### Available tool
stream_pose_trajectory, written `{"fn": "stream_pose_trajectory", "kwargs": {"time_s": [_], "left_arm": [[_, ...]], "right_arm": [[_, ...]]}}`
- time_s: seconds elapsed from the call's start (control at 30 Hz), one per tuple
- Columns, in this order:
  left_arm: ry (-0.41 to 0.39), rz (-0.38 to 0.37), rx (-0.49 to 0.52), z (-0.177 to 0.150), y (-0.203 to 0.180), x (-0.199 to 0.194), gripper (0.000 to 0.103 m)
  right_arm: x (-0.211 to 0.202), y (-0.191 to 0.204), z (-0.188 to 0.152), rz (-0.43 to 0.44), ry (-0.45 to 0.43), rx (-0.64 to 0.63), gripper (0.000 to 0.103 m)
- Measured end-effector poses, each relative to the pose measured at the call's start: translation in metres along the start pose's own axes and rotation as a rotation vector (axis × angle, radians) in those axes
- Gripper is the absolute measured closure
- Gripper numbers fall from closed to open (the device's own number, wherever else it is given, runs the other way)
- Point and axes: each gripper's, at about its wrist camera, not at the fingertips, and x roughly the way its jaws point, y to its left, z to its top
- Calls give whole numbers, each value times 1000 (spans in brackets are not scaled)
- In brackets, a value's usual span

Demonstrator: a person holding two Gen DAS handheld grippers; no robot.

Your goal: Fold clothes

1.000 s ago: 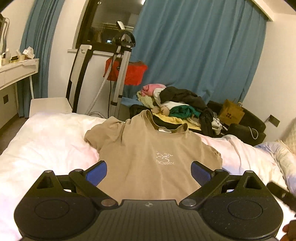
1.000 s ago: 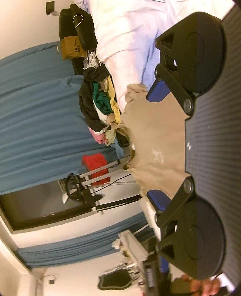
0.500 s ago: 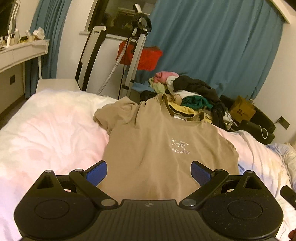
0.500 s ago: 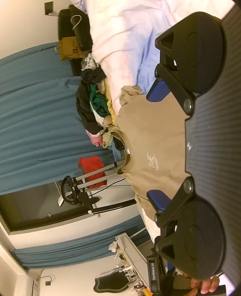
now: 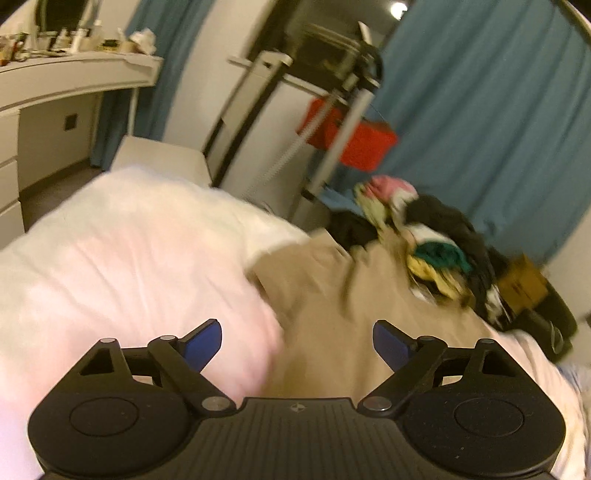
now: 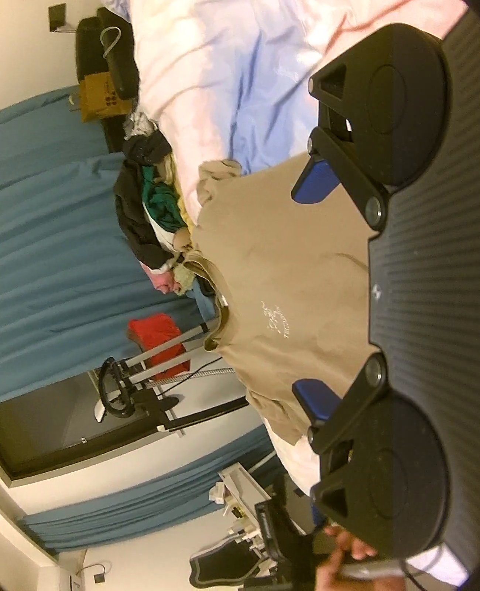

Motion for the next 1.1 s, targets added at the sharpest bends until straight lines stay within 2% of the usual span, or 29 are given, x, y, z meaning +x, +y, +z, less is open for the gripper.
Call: {"fn": "stream_pose_trajectory", "kwargs": {"time_s": [0.17,0.27,0.43,0.5,0.6,0.67,0.7,0.73,0.87,0.97,1.03,1.1], "left_arm": [[-16,-10,-73,22,27,53,24],[-12,-44,-115,30,32,90,24],[-13,-22,-39,49,18,152,25],[4,-17,10,53,10,175,32],[57,-11,86,52,-2,204,53],[75,4,157,52,-12,213,87],[66,10,179,54,-15,213,96],[55,16,194,57,-17,211,99],[-18,43,78,74,-2,182,100],[-95,114,38,85,12,156,99],[-81,124,-2,87,28,151,98],[-69,134,-43,88,45,146,92]], "right_arm": [[27,-6,-7,11,46,30,0],[43,-14,-10,23,76,75,0],[66,-30,-13,49,109,151,0],[75,-35,-15,52,115,165,0],[89,-43,-17,52,123,179,0],[97,-49,-19,58,132,191,0],[100,-50,-20,58,135,193,0],[103,-52,-21,55,139,194,0],[105,-53,-21,57,139,189,0],[103,-53,-20,58,134,177,0],[102,-52,-19,57,132,176,0],[102,-52,-18,56,131,175,0]]}}
